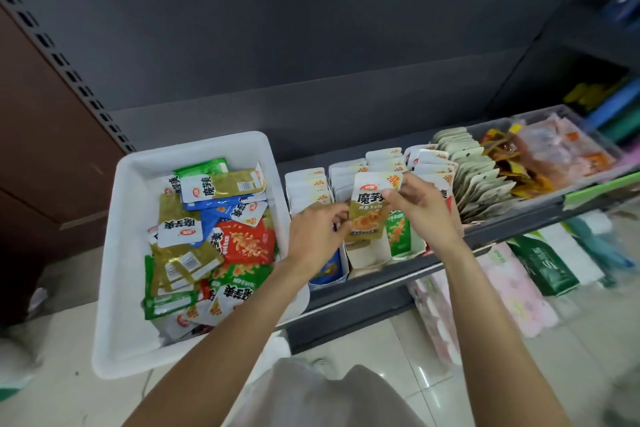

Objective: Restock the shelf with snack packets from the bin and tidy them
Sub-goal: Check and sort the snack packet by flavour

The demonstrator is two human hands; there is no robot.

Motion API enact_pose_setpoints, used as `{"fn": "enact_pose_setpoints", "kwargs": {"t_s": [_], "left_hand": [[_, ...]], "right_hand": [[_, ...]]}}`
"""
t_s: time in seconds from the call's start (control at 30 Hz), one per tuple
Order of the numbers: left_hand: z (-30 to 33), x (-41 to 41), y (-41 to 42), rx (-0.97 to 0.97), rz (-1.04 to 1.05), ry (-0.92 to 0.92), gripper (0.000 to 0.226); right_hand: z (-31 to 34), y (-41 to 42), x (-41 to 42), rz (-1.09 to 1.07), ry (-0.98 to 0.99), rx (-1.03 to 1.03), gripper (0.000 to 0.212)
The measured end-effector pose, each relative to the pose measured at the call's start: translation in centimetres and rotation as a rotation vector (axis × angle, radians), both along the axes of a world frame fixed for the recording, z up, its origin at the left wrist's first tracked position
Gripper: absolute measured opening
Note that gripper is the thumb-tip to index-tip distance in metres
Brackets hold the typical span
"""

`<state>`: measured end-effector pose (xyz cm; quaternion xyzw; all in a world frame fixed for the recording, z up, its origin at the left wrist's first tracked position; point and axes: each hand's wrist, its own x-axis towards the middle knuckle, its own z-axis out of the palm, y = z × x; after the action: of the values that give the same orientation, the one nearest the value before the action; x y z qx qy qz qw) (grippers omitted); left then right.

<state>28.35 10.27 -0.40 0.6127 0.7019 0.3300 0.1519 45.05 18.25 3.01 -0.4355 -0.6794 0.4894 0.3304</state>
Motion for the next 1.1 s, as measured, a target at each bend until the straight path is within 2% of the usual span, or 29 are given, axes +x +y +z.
{"fn": "enact_pose_setpoints", "kwargs": {"t_s": [0.17, 0.3, 0.43, 0.5, 0.6, 0.73, 0.83, 0.97, 1.1], "left_hand": [[0.0, -0.4, 0.7, 0.076, 0.075, 0.044, 0.018], [-0.4, -1.0, 1.2, 0.085, 0.09, 0.097, 0.016], [-0.4, -1.1, 1.2, 0.092, 0.092, 0.164, 0.013], [-0.1, -1.7, 0.8, 0.117, 0.119, 0.166, 0.014], [0.5, -3.9, -0.7, 0.198, 0.205, 0.18, 0.015], [0.1, -9.4, -4.3, 0.295, 0.325, 0.224, 0.021], [-1.3, -14.3, -6.4, 0.129, 0.424, 0.343, 0.021], [-1.9, -18.4, -8.5, -0.361, 0.486, 0.373, 0.045], [-2.6, -18.2, -9.6, -0.509, 0.439, 0.387, 0.053]], "right_hand": [[-2.3, 0.5, -1.1, 0.074, -0.209, 0.11, 0.005], [-3.7, 0.6, -1.5, -0.11, -0.364, 0.324, 0.016], [-3.7, 0.0, -2.2, -0.191, -0.448, 0.369, 0.026], [-3.0, -0.5, -2.6, -0.23, -0.433, 0.405, 0.032], [-1.0, -1.6, -3.8, -0.215, -0.355, 0.521, 0.026], [0.4, -3.5, -8.6, 0.095, -0.225, 0.589, 0.02], [-0.3, -4.2, -14.2, 0.347, -0.333, 0.608, 0.025], [-2.6, -3.3, -22.1, 0.572, -0.561, 0.576, 0.044], [-5.1, -1.9, -27.3, 0.643, -0.826, 0.52, 0.065]]}}
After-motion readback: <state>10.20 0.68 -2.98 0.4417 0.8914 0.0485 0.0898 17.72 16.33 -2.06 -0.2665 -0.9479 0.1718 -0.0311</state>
